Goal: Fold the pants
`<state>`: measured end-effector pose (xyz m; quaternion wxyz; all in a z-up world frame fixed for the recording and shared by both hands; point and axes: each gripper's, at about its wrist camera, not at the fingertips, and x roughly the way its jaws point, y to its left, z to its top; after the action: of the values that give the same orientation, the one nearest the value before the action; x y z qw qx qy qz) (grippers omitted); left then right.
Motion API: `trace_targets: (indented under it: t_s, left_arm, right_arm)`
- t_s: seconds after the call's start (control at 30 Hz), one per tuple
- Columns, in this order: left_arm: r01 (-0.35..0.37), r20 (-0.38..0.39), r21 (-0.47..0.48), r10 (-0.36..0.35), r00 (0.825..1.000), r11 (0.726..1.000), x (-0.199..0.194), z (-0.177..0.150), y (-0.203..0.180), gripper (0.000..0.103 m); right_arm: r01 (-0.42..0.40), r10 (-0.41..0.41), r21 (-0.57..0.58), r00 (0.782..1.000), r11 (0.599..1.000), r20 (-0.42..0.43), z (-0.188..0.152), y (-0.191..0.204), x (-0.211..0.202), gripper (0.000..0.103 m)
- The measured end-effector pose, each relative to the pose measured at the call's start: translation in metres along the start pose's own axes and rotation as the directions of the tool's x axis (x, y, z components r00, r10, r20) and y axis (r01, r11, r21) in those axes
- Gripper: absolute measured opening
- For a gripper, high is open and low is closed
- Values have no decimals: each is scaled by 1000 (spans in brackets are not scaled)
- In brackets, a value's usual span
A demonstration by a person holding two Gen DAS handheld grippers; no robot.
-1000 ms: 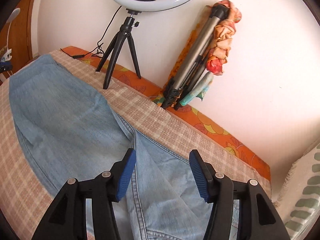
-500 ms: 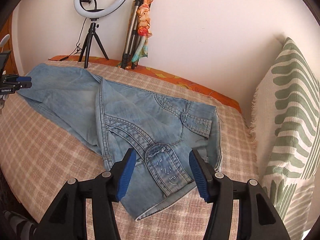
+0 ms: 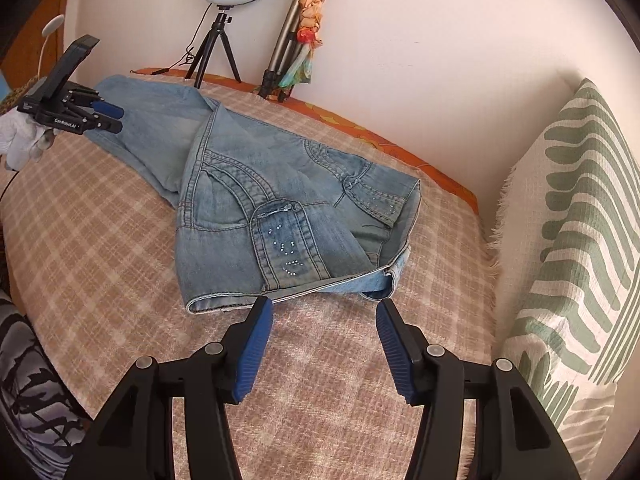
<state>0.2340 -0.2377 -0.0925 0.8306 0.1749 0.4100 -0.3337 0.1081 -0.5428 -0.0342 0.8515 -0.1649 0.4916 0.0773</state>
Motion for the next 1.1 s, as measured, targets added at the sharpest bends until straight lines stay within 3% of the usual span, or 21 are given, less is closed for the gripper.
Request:
trace_targets:
  t_s: [0.27, 0.5, 0.7, 0.87, 0.93, 0.97, 1.07, 1.1]
  left_arm:
    - [-6, -66, 31, 8, 998, 999, 28, 8, -15, 42]
    - [0, -83, 47, 4, 997, 999, 35, 8, -23, 42]
    - [6, -89, 33, -2, 996, 999, 41, 9, -23, 42]
    - [8, -88, 19, -6, 996, 1000, 40, 12, -22, 42]
    - [2, -81, 33, 0, 997, 999, 37, 13, -24, 42]
    - [1, -76, 40, 2, 997, 999, 36, 14, -25, 42]
    - [-3, -56, 63, 7, 998, 998, 31, 15, -27, 42]
    - [-4, -51, 70, 7, 999, 998, 29, 15, -27, 42]
  right_arm:
    - [-37, 46, -239, 998, 970, 32, -2, 43, 24, 56]
    - [-88, 97, -294, 995, 952, 17, -10, 38, 22, 55]
    - [-82, 97, -356, 995, 931, 22, -17, 47, 19, 55]
    - [-11, 31, -434, 999, 901, 39, -16, 64, 43, 54]
    - [3, 29, -423, 997, 906, 70, -11, 64, 46, 37]
    - [9, 25, -411, 997, 912, 78, -8, 62, 47, 24]
    - [-15, 60, -357, 991, 934, 116, 4, 50, 40, 5]
    - [-8, 56, -340, 990, 940, 133, 9, 45, 37, 4]
